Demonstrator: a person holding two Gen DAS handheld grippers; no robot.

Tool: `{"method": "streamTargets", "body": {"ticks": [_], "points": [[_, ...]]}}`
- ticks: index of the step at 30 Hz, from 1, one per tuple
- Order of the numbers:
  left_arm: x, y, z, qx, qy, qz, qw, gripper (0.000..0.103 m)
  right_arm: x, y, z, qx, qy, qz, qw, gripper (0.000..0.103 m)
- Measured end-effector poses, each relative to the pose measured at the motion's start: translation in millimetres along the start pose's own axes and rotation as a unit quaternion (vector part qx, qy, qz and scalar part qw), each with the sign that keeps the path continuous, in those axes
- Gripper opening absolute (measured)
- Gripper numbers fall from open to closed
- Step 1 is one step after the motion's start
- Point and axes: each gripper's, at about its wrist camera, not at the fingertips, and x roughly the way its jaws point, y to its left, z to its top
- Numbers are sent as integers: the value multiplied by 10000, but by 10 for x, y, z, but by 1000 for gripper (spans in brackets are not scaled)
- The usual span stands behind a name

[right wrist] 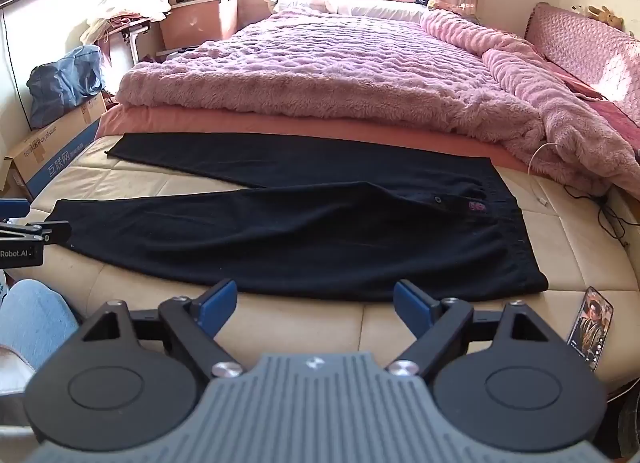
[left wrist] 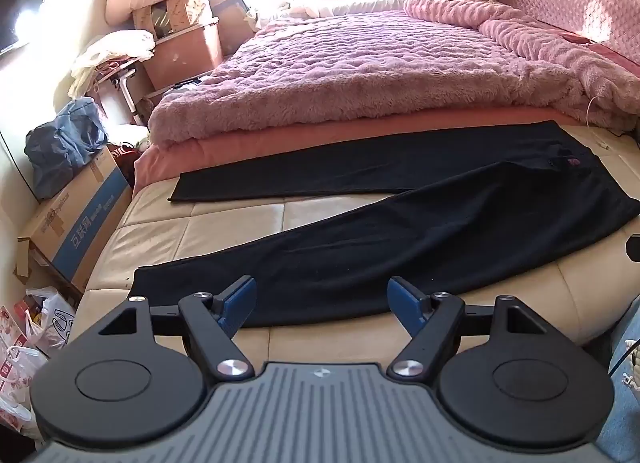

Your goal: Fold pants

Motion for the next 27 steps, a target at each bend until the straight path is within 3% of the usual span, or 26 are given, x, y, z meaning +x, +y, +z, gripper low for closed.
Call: {"method": "streamTargets", "body": {"ticks": [27], "points": [[-36,-12,5,-44,-51,-20,10000,88,-50,14,-19,-64,-74,-90,9999,82]]}}
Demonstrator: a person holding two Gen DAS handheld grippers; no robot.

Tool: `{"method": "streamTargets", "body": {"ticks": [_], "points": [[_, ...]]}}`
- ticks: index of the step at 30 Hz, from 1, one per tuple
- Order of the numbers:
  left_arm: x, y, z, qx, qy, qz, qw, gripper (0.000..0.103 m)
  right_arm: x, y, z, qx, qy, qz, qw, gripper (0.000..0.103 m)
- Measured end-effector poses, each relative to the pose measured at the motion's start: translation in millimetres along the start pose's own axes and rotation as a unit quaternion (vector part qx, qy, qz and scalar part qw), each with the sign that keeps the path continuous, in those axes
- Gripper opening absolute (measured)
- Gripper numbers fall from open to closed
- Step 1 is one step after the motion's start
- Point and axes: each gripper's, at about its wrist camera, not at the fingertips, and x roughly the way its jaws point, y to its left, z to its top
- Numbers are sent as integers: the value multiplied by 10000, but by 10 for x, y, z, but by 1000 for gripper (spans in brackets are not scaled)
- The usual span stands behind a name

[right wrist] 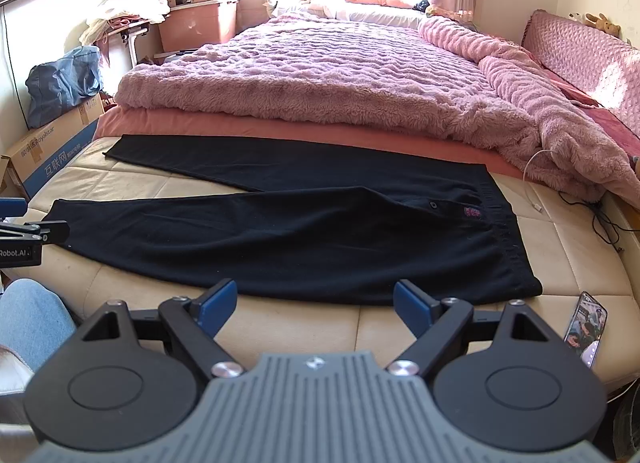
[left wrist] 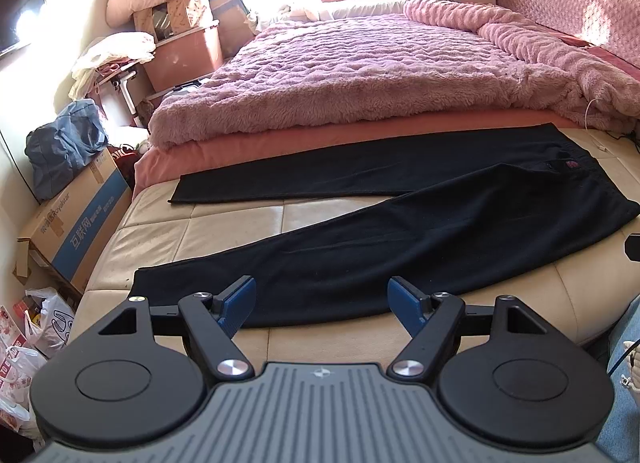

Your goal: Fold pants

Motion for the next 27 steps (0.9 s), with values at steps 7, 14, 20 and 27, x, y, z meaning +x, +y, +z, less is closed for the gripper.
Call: {"method": "streamTargets", "body": {"ticks": [7,14,20,27], "points": [[-16,-13,-3,1,1,0,10000,88,-11,2,15,-5,-1,-9,10000,82],[-19,-18,-2,-9,5,0,10000,88,-7,8,12,-14,-3,-18,10000,82],[-25,1,-13,-32,8,9,10000,88,-12,13,11,-18,0,-21,10000,82],[-26,6,-18,-44,11,7,10000,88,-16,19,15,-38,2,-20,10000,82]]}}
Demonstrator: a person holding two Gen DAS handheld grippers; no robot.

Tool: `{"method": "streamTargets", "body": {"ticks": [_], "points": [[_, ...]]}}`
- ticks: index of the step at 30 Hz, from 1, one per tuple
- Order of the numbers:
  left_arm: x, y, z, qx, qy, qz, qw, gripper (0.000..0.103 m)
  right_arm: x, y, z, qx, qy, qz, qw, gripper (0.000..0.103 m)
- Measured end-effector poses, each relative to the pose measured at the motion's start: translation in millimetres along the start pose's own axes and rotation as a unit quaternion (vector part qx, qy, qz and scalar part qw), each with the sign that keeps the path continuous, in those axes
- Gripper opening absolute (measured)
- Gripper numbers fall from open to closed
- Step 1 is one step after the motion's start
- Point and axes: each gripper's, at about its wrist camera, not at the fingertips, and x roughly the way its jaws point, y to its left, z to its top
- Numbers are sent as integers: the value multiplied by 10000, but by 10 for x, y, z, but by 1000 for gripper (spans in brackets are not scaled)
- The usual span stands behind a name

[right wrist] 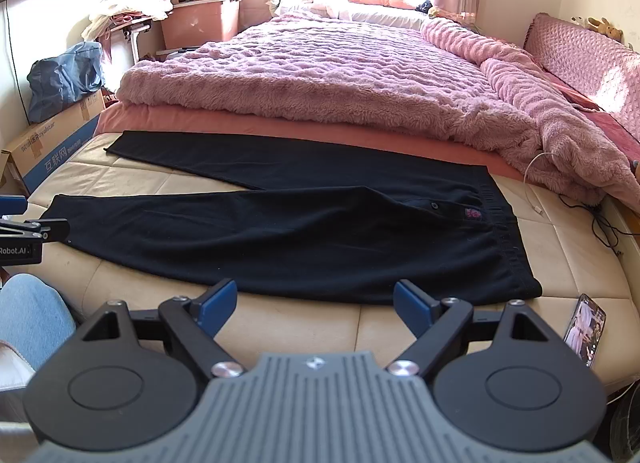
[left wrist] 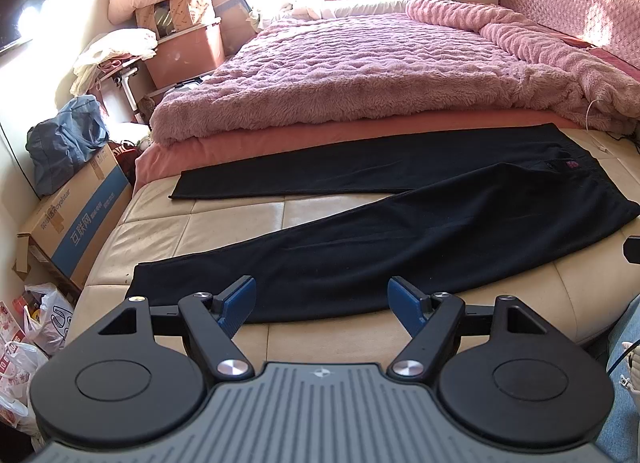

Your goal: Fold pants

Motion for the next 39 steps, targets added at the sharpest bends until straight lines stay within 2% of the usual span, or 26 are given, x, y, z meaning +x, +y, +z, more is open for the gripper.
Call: {"method": "streamTargets", "body": {"ticks": [39], "points": [[7,39,-18,-23,8,-7,10000,88,-18,30,25,-31,2,4,10000,82]]}}
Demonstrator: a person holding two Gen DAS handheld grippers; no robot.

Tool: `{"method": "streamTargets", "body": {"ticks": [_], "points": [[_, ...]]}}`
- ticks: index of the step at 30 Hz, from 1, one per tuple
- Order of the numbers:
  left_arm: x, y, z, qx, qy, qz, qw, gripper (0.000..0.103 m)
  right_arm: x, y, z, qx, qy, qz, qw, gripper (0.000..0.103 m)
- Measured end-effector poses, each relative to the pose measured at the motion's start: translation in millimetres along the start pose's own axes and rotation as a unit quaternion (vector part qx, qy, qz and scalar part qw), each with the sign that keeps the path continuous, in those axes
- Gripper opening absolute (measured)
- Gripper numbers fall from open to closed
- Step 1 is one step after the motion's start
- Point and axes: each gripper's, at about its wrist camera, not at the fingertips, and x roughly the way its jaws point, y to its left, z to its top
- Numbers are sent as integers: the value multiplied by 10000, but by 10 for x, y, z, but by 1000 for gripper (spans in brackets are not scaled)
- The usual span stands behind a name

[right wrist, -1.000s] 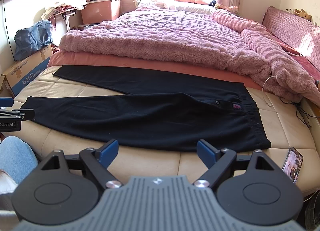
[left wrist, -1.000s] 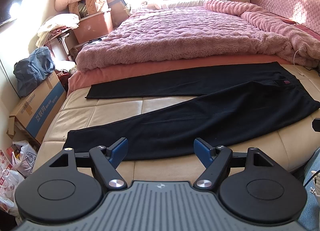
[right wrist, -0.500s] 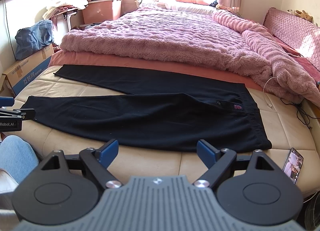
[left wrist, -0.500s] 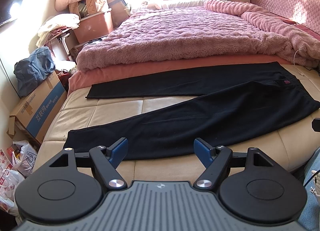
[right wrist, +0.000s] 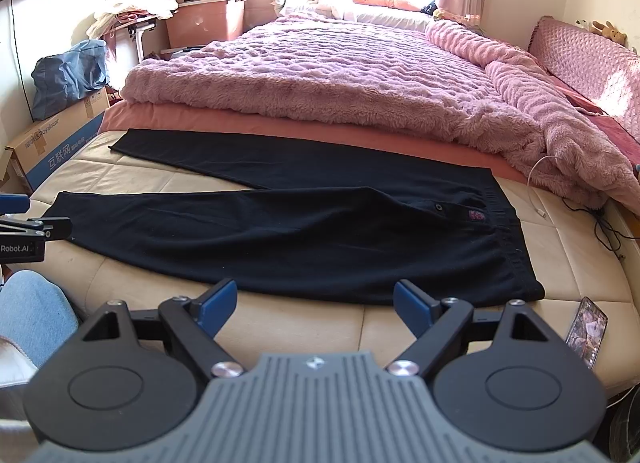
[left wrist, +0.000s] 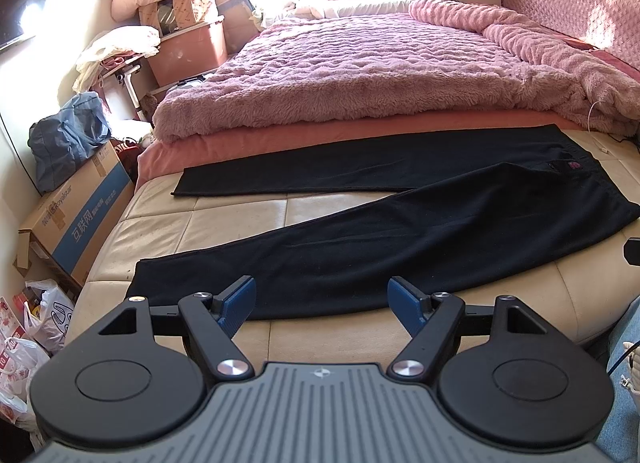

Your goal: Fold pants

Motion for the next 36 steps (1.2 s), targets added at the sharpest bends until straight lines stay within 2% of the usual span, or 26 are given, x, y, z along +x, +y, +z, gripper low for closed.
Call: {"method": "streamTargets", "body": {"ticks": [8,14,16,19,21,23,24,26,27,30,34,36], "points": [[44,45,-42,-7,8,-3,10000,88,2,-33,8,-11,-82,118,9999,82],[127,187,-7,-84,-157,89,9998,85,-92,-99,-9,-181,-852,126,9961,82],[167,253,7,-115,-223,57,9997,78,-110,-130,-13,-292,-1079,53,9937,82],[250,375,19,-114,-295,52,9995,75,-82,-213,-29,-482,-1329,-33,9899,81],[318,458,19,-22,-342,108,9994,72,-23,-312,-31,-545,-1408,-78,9885,80],[408,550,7,163,-406,126,9990,70,61,-420,-39,-631,-1495,-140,9867,72],[461,597,3,282,-421,162,9986,66,115,-475,-40,-698,-1493,-209,9861,70],[574,678,-17,598,-454,174,9970,65,245,-587,-38,-820,-1432,-312,9858,61],[635,716,-33,797,-449,176,9957,64,317,-646,-43,-883,-1367,-330,9861,54],[839,812,-89,1443,-338,161,9888,64,626,-821,-95,-1203,-1050,-363,9865,47],[1209,1041,-181,1910,304,82,9811,64,1101,-1086,-212,-1494,-387,-457,9870,33],[1346,1160,-246,2139,595,167,9749,64,1295,-1199,-252,-1656,-121,-548,9846,27]]}}
